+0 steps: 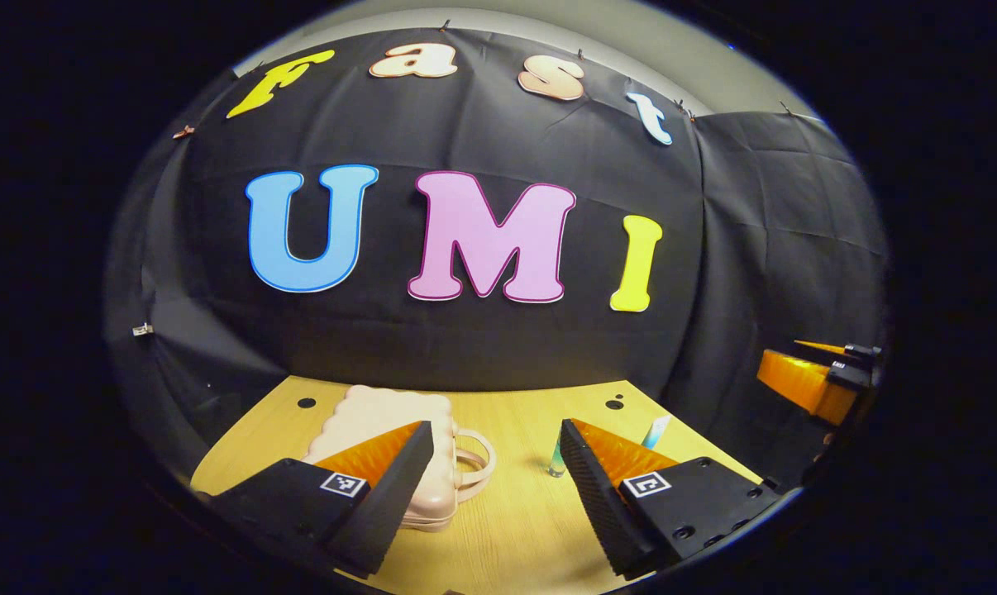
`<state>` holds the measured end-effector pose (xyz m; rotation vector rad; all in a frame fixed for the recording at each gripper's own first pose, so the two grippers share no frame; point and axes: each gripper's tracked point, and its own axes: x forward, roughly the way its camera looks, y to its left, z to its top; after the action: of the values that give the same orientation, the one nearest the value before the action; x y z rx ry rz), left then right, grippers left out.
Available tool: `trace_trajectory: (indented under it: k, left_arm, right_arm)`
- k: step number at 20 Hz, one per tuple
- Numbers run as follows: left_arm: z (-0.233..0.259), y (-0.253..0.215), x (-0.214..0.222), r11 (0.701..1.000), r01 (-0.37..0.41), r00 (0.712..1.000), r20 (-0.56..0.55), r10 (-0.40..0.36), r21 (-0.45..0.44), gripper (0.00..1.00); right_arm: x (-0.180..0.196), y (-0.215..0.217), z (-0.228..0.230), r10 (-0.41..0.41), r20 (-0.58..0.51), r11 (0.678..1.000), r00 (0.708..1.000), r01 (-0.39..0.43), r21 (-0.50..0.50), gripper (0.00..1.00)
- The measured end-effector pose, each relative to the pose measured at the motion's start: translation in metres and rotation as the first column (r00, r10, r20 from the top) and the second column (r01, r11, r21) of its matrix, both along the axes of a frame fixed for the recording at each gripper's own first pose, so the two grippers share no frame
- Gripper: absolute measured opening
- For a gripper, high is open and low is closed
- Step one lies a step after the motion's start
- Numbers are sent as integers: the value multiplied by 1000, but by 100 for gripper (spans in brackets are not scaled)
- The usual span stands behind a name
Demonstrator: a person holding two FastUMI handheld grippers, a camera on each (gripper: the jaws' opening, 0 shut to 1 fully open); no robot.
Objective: First open the suitcase, pack the skin care products into it, and then close the suitcase.
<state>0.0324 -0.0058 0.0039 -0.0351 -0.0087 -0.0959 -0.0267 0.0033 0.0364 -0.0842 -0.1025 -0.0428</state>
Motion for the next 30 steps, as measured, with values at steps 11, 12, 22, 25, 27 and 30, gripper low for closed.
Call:
trace_trajectory:
  k: [11, 12, 22, 25, 27, 30]
  left_arm:
    - [-103, -46, 167, 1000, 1, 957, -291, 7, 27, 97]
    - [-117, -46, 178, 1000, -19, 946, -323, 26, 25, 96]
    - [-199, -29, 241, 979, -168, 836, -511, 202, 112, 68]
    - [-202, -17, 243, 973, -160, 821, -525, 224, 166, 54]
    - [-202, -21, 241, 979, -134, 809, -554, 197, 154, 18]
    - [-184, -22, 238, 978, -109, 803, -564, 193, 179, 15]
  right_arm:
    - [77, -5, -51, 173, -111, 984, 979, -177, -26, 96]
    - [82, -8, -60, 186, -137, 981, 973, -191, -24, 96]
    - [109, -44, -85, 228, -195, 973, 954, -216, 81, 96]
    - [106, -49, -91, 213, -203, 977, 956, -203, 66, 96]
    - [103, -48, -93, 208, -212, 978, 955, -200, 59, 96]
    - [98, -41, -87, 195, -198, 981, 960, -190, 47, 96]
